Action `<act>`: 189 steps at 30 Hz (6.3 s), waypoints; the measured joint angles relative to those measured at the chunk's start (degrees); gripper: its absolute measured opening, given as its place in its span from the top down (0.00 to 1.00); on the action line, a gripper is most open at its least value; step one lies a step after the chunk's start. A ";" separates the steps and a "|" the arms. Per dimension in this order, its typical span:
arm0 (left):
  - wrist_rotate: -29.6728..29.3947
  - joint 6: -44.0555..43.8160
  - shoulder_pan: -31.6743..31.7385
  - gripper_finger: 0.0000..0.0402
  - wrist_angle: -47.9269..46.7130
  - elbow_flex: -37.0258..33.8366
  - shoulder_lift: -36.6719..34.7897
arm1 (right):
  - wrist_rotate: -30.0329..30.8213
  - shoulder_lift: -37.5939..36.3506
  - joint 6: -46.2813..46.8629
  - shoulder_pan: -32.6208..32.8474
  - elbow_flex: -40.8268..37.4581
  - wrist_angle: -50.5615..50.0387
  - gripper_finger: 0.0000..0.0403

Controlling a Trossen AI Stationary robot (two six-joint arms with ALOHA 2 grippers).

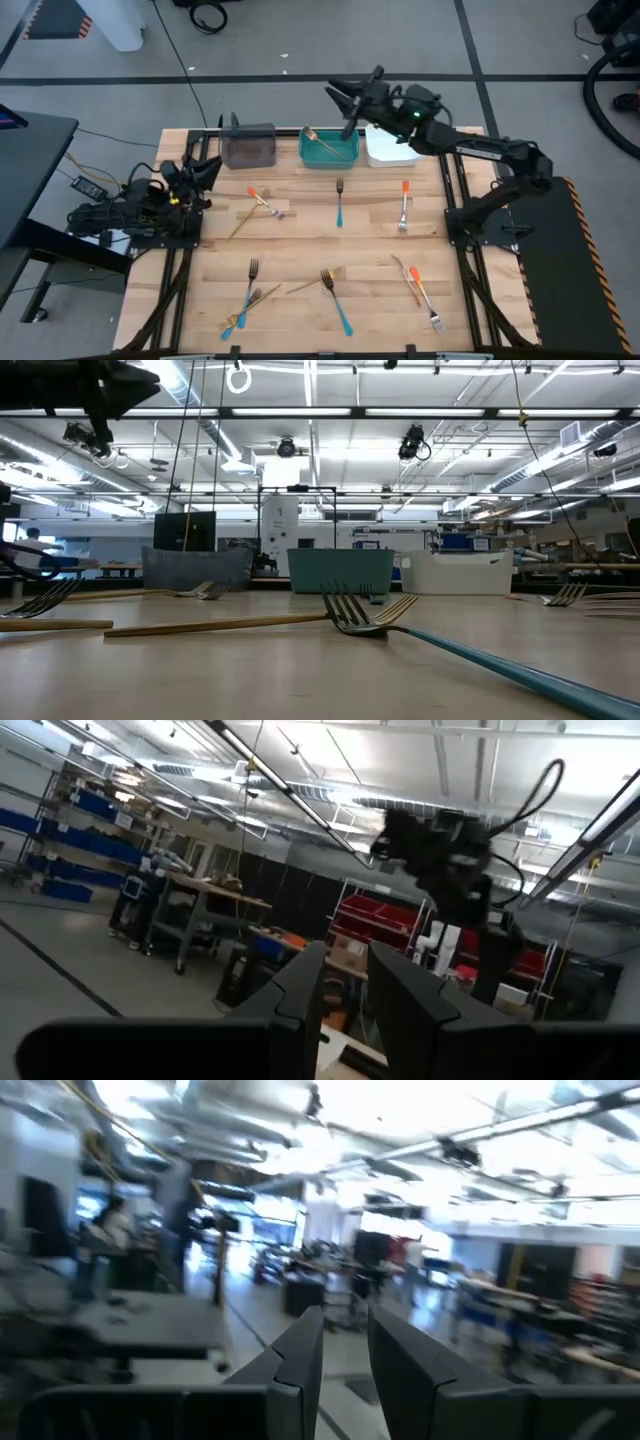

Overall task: Sort silverware by color (type)
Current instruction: Put the orange fork into the black bin, then put the blue fork into the white bin

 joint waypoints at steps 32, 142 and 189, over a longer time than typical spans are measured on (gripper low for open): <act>15.11 25.88 2.25 0.76 -20.02 25.63 28.39 | 8.09 -5.37 -10.48 7.11 -0.02 -16.41 0.77; 13.06 44.85 38.78 0.98 -58.78 57.78 83.53 | 9.44 -5.28 -3.71 -3.81 -0.04 -56.83 0.77; 37.87 18.30 32.23 0.74 -58.50 55.19 79.98 | 2.18 -5.28 50.93 12.72 -2.15 -86.27 0.77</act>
